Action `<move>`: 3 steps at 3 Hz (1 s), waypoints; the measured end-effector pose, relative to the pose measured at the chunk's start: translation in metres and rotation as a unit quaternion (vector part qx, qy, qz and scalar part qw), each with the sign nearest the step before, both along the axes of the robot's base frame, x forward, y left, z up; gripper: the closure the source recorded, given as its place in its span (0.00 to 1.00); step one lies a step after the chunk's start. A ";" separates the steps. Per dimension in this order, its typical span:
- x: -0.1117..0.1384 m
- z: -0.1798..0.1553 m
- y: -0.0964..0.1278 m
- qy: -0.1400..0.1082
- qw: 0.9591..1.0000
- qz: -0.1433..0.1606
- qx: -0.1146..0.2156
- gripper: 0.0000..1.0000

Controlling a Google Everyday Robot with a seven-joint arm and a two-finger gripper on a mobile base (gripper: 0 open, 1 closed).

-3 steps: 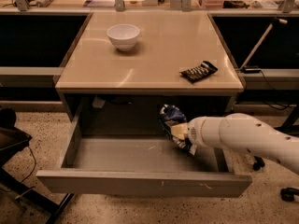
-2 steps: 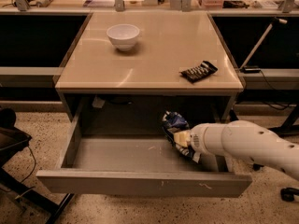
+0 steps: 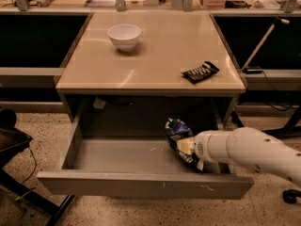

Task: Place blue chip bag into top drawer

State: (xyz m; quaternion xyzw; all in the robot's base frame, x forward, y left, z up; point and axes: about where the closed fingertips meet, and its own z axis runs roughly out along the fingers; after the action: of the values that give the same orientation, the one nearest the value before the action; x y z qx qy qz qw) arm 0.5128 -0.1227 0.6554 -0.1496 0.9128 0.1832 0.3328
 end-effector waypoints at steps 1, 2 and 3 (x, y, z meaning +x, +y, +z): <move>0.000 0.000 0.000 0.000 1.000 0.000 0.000 0.59; 0.000 0.000 0.000 0.000 1.000 0.000 0.000 0.36; 0.000 0.000 0.000 0.000 1.000 0.000 0.000 0.13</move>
Offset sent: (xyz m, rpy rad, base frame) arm 0.0000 0.0000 0.0000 0.0000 0.0000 0.0000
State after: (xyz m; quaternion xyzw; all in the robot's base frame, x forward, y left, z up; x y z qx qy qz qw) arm 0.5128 -0.1227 0.6554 -0.1497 0.9128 0.1832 0.3328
